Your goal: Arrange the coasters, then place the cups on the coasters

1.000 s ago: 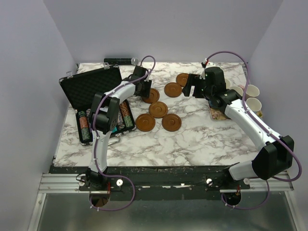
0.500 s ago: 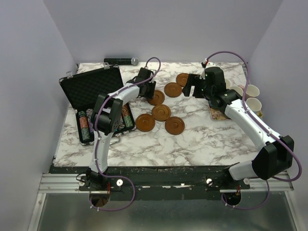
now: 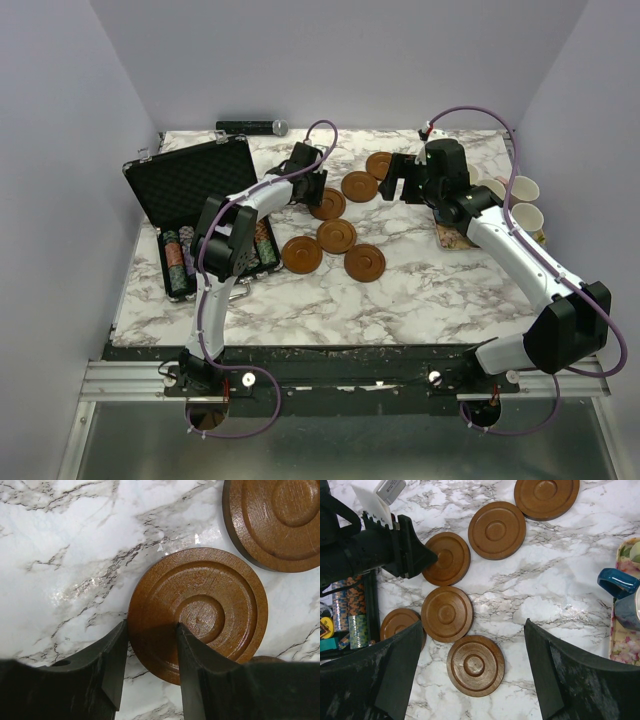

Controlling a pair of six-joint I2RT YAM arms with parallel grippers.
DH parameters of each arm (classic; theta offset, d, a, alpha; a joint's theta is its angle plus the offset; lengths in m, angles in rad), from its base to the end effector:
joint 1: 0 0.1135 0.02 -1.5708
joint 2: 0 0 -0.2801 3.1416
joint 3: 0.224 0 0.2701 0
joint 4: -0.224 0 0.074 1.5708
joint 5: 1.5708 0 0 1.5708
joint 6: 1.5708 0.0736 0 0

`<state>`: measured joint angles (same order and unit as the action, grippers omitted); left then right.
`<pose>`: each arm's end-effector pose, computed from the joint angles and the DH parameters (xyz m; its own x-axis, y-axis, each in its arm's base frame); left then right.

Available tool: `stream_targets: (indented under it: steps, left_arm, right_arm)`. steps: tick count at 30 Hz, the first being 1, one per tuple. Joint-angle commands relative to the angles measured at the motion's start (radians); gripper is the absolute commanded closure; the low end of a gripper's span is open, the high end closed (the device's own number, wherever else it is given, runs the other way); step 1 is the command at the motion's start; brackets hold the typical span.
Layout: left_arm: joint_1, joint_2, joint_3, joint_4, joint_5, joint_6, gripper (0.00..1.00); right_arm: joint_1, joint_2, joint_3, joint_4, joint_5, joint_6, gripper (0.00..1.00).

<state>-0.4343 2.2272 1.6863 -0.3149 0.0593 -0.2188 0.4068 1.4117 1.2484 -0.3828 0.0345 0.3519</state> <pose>0.4919 -0.2330 0.1399 -0.7675 0.1171 -0.6303 0.2958 0.9370 -0.1860 0.3420 0.1446 0.3298 -0.5747 0.1275 -0.8084 -0.1814 0.9434 0.2777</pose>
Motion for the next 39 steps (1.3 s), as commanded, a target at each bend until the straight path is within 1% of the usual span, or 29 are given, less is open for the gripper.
stream_targets:
  steps: [1, 20, 26, 30, 31, 34, 35, 39]
  left_arm:
    - [-0.043, 0.011, -0.037, -0.069, 0.043, -0.021, 0.52]
    - [-0.07, 0.012, -0.03, -0.072, 0.04, -0.039, 0.52]
    - [-0.07, 0.009, -0.02, -0.081, 0.013, -0.048, 0.48]
    - [-0.07, 0.003, -0.001, -0.092, 0.004, -0.053, 0.42]
    - [-0.07, 0.002, 0.006, -0.093, 0.002, -0.054, 0.39]
    - [-0.07, -0.003, 0.016, -0.089, -0.001, -0.06, 0.26]
    - [-0.07, -0.003, 0.024, -0.092, -0.003, -0.063, 0.23]
    - [-0.07, -0.012, 0.042, -0.095, -0.007, -0.077, 0.18]
  right_arm:
    - [0.001, -0.008, -0.004, 0.01, -0.012, 0.012, 0.11]
    - [0.001, -0.01, -0.007, 0.01, -0.007, 0.012, 0.11]
    - [0.001, -0.011, -0.007, 0.01, -0.005, 0.013, 0.11]
    - [0.001, -0.014, -0.007, 0.01, -0.005, 0.013, 0.11]
    - [0.001, -0.014, -0.01, 0.012, -0.004, 0.012, 0.11]
    - [0.001, -0.017, -0.012, 0.013, -0.004, 0.013, 0.1]
    - [0.001, -0.017, -0.014, 0.016, -0.004, 0.013, 0.1]
    - [0.001, -0.019, -0.015, 0.021, -0.004, 0.015, 0.11]
